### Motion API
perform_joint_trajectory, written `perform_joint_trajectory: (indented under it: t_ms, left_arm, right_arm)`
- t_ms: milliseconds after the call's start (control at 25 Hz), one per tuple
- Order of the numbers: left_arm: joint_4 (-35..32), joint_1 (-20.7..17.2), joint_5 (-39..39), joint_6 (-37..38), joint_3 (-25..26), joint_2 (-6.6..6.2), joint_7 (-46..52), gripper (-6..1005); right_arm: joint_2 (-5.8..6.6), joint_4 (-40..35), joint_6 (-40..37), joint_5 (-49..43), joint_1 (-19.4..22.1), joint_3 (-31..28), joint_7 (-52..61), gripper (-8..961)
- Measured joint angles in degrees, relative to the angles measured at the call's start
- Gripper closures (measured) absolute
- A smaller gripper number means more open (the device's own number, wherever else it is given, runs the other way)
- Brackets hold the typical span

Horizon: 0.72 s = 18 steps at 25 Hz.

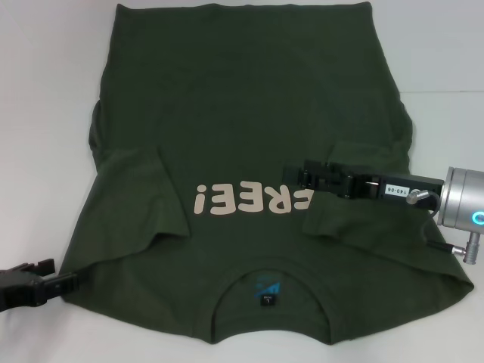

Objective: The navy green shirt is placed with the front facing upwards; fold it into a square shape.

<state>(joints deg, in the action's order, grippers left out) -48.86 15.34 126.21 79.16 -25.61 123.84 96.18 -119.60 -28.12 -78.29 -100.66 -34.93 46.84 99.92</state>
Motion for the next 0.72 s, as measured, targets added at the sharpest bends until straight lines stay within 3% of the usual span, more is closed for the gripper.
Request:
perform_joint_trajectory:
  t_ms: [720]
  left_arm:
    - [0.3, 0.8, 1.5, 0.7, -2.6, 0.0, 0.2, 139]
  right_arm:
    - [0.0, 0.0, 0.0, 0.0, -0.4, 0.0, 0.0, 56]
